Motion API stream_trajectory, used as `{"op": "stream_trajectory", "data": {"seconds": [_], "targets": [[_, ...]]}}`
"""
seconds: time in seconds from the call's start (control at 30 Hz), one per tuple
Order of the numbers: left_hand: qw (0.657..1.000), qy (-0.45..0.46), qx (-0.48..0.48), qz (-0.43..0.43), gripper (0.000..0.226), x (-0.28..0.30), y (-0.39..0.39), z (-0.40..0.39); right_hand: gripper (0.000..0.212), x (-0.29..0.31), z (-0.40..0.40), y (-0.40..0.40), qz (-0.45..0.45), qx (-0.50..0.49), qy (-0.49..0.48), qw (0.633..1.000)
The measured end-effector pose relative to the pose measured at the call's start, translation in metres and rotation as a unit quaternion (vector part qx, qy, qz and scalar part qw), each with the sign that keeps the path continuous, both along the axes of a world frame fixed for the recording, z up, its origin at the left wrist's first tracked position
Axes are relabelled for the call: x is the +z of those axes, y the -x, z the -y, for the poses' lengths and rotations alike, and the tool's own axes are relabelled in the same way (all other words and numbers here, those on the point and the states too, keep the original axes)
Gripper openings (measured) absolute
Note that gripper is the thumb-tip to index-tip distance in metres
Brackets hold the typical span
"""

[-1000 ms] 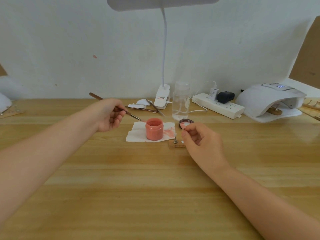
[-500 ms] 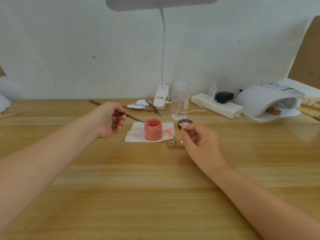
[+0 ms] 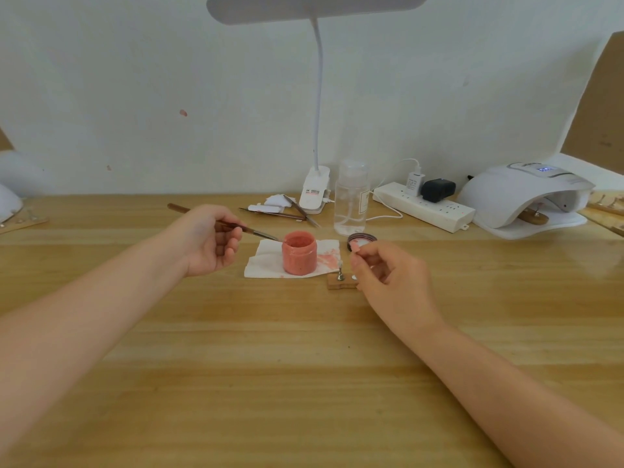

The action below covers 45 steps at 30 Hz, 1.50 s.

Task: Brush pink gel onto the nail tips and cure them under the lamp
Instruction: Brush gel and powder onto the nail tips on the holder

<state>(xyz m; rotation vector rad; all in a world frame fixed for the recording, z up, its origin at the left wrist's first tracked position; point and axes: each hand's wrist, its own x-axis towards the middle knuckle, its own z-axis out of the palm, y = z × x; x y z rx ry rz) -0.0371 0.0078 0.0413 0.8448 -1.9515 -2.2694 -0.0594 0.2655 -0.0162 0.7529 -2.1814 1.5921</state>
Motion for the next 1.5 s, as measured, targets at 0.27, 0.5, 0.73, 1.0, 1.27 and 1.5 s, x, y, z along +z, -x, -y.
{"op": "stream_trajectory", "data": {"seconds": [0.27, 0.5, 0.73, 1.0, 1.27, 1.5], "targets": [[0.98, -0.032, 0.085, -0.176, 0.02, 0.006, -0.007, -0.02, 0.023, -0.001, 0.0, 0.002, 0.012, -0.01, -0.008, 1.0], [0.879, 0.203, 0.059, -0.427, 0.018, -0.008, -0.037, -0.088, 0.026, 0.0, 0.0, 0.002, 0.001, -0.014, -0.017, 1.0], [0.826, 0.349, -0.04, -0.442, 0.008, -0.043, -0.051, -0.107, 0.024, -0.001, 0.0, 0.004, -0.003, -0.023, -0.017, 1.0], [0.804, 0.376, -0.058, -0.457, 0.011, -0.055, -0.048, -0.108, 0.024, 0.001, 0.0, 0.002, -0.007, -0.027, -0.027, 0.999], [0.786, 0.411, -0.068, -0.457, 0.011, -0.052, -0.052, -0.109, 0.022, 0.0, 0.0, 0.002, -0.008, -0.028, -0.025, 0.999], [0.773, 0.413, -0.048, -0.48, 0.01, -0.048, -0.057, -0.107, 0.024, 0.001, 0.0, 0.001, -0.01, -0.022, -0.028, 0.999]]}}
